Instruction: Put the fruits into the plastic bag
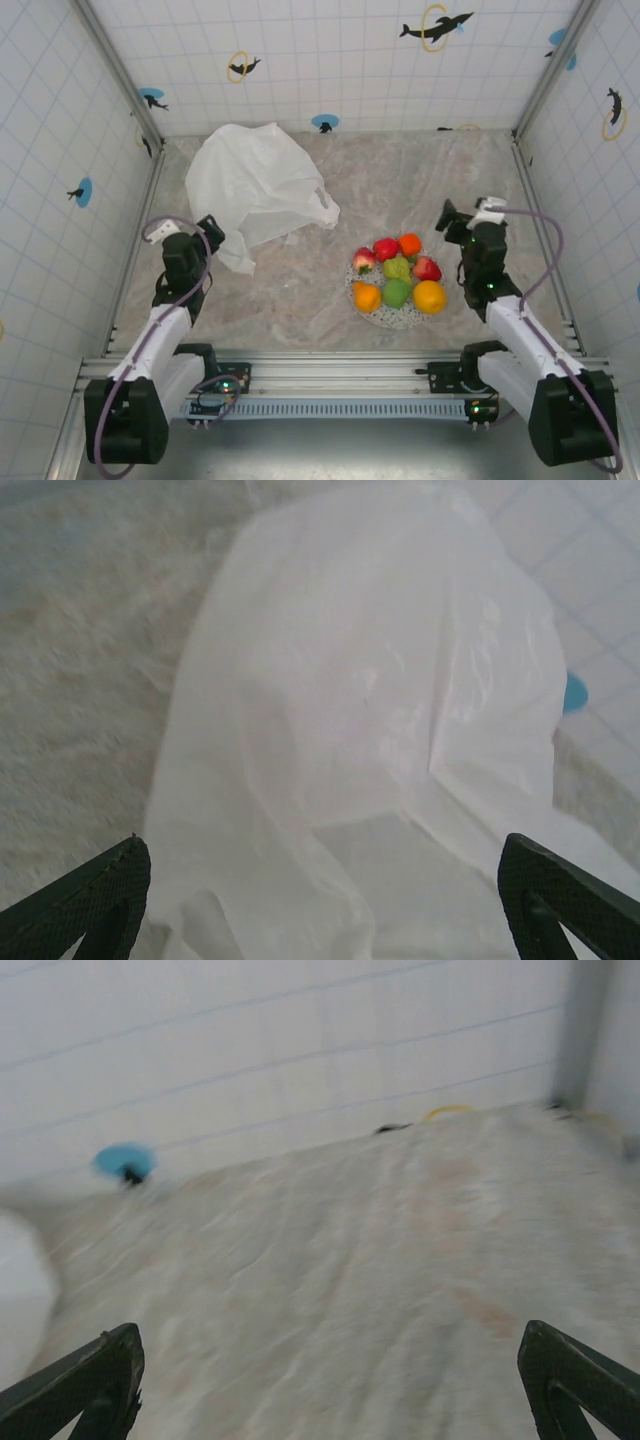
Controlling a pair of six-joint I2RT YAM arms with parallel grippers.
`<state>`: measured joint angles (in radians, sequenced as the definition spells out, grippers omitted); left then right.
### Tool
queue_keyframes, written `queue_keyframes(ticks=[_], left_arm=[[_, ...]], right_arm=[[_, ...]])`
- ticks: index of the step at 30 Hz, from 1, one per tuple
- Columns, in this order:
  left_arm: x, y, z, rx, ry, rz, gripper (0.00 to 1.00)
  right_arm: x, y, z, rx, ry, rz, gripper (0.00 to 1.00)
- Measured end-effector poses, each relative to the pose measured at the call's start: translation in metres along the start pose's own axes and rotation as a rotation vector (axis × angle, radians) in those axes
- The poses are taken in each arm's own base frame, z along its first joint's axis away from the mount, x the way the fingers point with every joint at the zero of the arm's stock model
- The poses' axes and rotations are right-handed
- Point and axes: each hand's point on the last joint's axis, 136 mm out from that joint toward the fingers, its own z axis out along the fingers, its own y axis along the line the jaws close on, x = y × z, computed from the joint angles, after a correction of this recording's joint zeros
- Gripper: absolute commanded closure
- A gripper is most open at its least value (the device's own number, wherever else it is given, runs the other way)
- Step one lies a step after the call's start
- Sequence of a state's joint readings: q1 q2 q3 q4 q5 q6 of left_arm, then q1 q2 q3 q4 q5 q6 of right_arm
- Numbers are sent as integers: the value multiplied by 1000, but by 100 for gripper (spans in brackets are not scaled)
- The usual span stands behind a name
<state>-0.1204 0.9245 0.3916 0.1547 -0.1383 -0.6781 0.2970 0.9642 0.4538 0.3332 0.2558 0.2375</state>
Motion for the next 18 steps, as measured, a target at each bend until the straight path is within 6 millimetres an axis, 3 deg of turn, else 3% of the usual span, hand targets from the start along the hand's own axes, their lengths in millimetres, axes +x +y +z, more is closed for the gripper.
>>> queue_keyframes(ticks=[4,9,13,18], left_arm=[[46,-18,-3,-29,146,122,6],[99,-1,0,-164,296,287,10],[117,12,9,-243,350,380,34],[115,8,23,-260,339,450,73]], right_arm=[[8,58,8,-155,87,-102,2],[30,90,16,-238,167,-174,2],[53,101,21,-280,234,-199,3],[73,128,32,-346,300,-236,5]])
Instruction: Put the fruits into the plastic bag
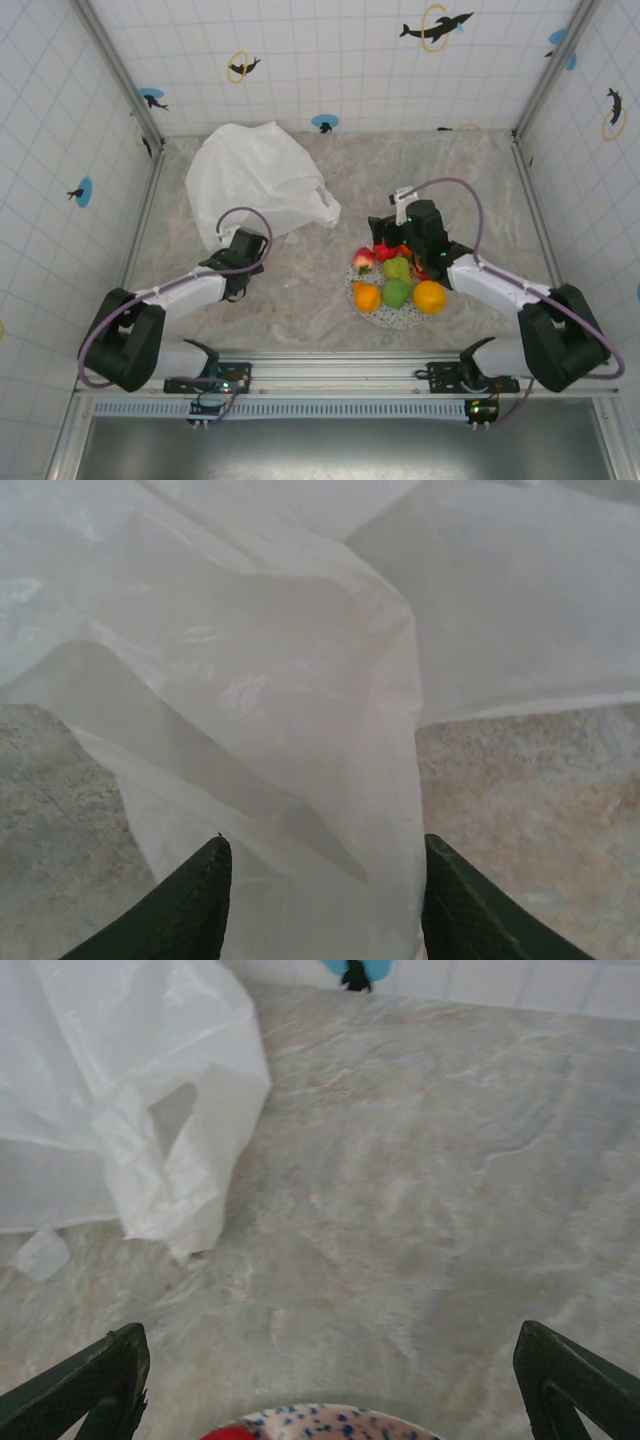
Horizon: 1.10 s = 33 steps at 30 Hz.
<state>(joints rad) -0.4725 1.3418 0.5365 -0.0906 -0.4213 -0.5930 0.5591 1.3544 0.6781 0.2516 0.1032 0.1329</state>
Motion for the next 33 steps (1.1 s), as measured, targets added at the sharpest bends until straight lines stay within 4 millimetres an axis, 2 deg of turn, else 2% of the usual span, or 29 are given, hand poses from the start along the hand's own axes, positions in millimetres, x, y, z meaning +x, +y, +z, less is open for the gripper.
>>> queue_keyframes(ticks=[3,4,7,11,17,19,23,29,31,33], left_arm=[[-7,-4,2,3,-17,28,98],[-9,-6,2,8,-22,35,100],[-13,-11,-1,34,-31,51,100],[-27,-22,-20,126,-69,23,100],[-37,-35,-42,237,-93,6,100],[-35,-37,-44,251,-84,18,100],[-30,-37,-47,265,-63,35,100],[-30,-38,-50,282,-59,36,100],[-29,-39,-50,287,-57,40,100],[-28,-40,-51,294,-53,43,100]], right_arm=[[-1,20,16,-56,18,-34,6],[-1,27,22,-77,23,-45,6],[2,43,42,-122,45,-87,7],[9,65,68,-170,70,-161,6],[18,94,93,-172,83,-338,6],[17,97,105,-139,81,-391,7],[12,90,126,-41,76,-490,10],[8,80,147,79,78,-629,14],[8,80,154,100,83,-667,17],[10,78,160,123,91,-700,27]])
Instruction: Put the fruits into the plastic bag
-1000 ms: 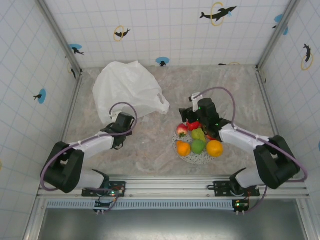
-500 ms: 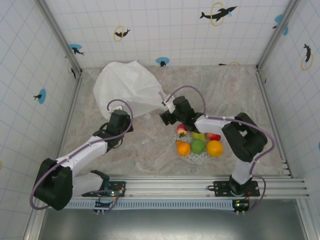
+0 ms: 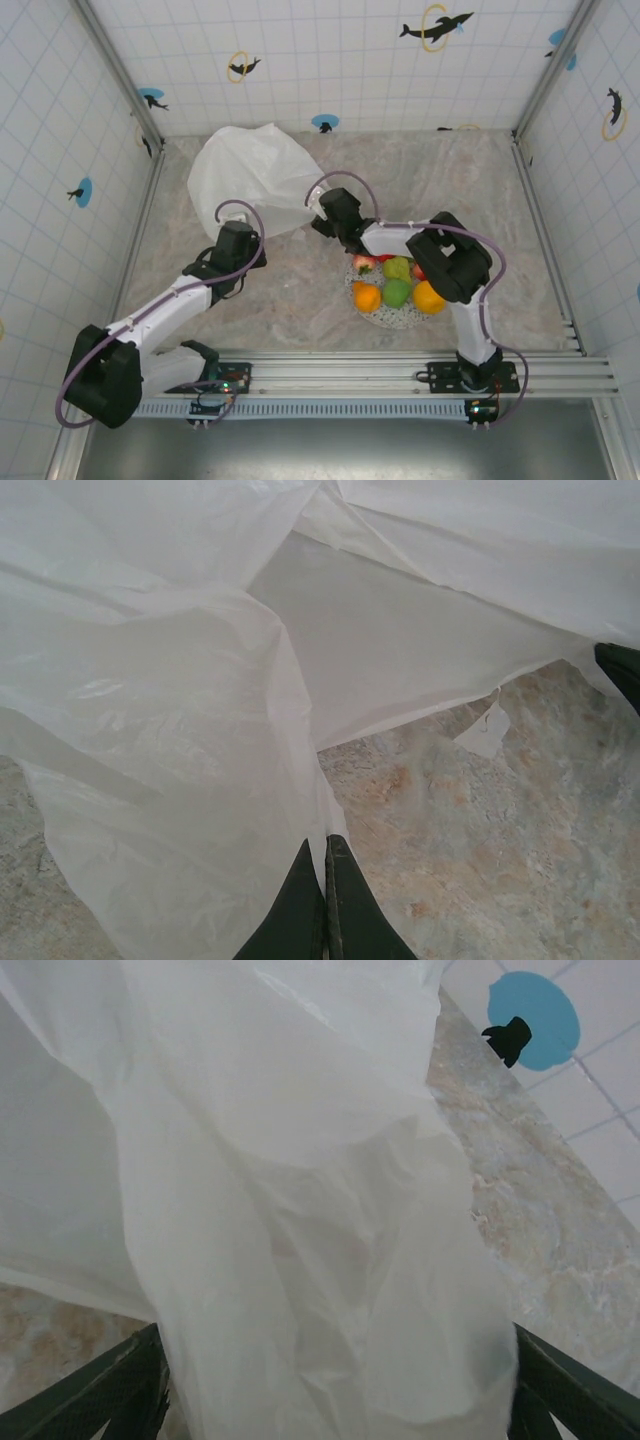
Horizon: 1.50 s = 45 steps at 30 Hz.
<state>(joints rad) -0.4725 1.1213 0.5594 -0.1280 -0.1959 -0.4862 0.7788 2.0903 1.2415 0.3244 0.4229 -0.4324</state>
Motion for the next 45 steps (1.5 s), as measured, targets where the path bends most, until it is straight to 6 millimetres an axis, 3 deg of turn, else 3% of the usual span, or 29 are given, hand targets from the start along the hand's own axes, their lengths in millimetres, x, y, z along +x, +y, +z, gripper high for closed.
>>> queue_keyframes(ticks=[4,7,10,13,18,20,23,26,28,32,35,39,45], left_arm=[[0,-1,0,5,3,8,100],[1,-1,0,9,4,8,100],[2,-3,-4,28,6,7,100],[9,-10,-12,87,18,2,100],[36,-14,-20,183,62,-18,99],[49,-12,-21,198,88,-17,82],[56,-13,-25,218,111,-14,54],[47,-15,-36,232,84,-11,36],[29,-18,-48,238,31,1,29],[-23,-29,-78,247,-108,30,25],[-54,-40,-89,244,-167,69,22],[-69,-60,-78,224,-150,185,17],[-49,-78,-36,157,-30,417,16]], right_arm=[[7,0,9,30,24,-34,60],[4,-3,8,45,19,-22,79],[-2,-3,3,28,6,29,90],[-19,-9,-20,-34,-32,128,100],[-80,-46,-85,-163,-222,389,100],[-100,-64,-108,-225,-297,498,100],[-111,-76,-124,-310,-343,604,100],[-104,-67,-123,-378,-311,651,100],[-93,-57,-122,-415,-270,663,100],[-76,-42,-120,-476,-204,684,100],[-71,-40,-119,-496,-185,697,100],[-68,-42,-120,-520,-178,712,100],[-64,-48,-120,-547,-173,730,100]])
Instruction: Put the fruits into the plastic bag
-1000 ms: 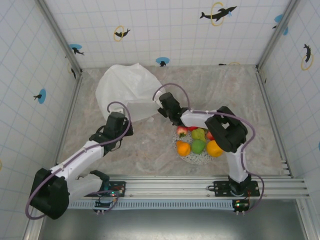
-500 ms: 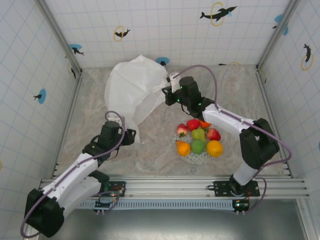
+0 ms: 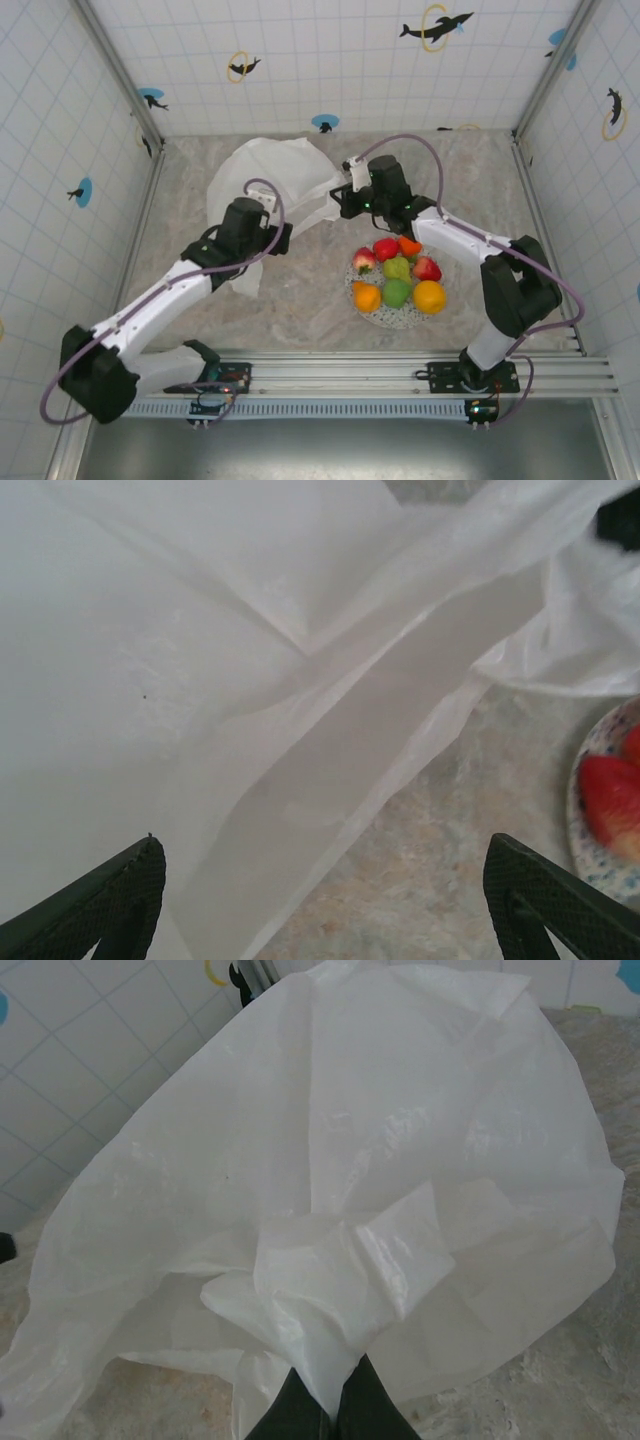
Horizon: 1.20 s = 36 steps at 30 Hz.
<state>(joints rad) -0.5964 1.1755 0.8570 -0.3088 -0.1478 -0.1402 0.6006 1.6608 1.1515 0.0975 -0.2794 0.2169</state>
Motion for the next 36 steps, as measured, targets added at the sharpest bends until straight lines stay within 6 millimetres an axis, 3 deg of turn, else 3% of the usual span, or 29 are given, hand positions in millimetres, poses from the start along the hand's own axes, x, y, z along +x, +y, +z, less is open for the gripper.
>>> queue_keyframes(ticks=[7,13,18,22,24,28,32,36], left_arm=[[11,10,40,-92,108,123,24],[23,11,70,-119,179,180,24],[30,20,95,-187,207,214,38],[24,27,108,-245,172,226,54],[19,29,112,-260,148,227,63],[9,26,114,-253,111,214,97],[1,16,113,-197,96,165,100],[-17,1,96,-108,88,93,100]], right_arm=[[6,-4,-2,-19,30,21,100],[8,-5,-4,-35,40,30,100],[8,-6,-6,-40,41,35,100],[10,-6,-6,-42,44,36,100],[11,-8,-6,-40,47,38,100],[11,-14,-7,-29,46,45,100],[9,-22,-9,-16,40,55,100],[6,-28,-10,9,31,56,94]])
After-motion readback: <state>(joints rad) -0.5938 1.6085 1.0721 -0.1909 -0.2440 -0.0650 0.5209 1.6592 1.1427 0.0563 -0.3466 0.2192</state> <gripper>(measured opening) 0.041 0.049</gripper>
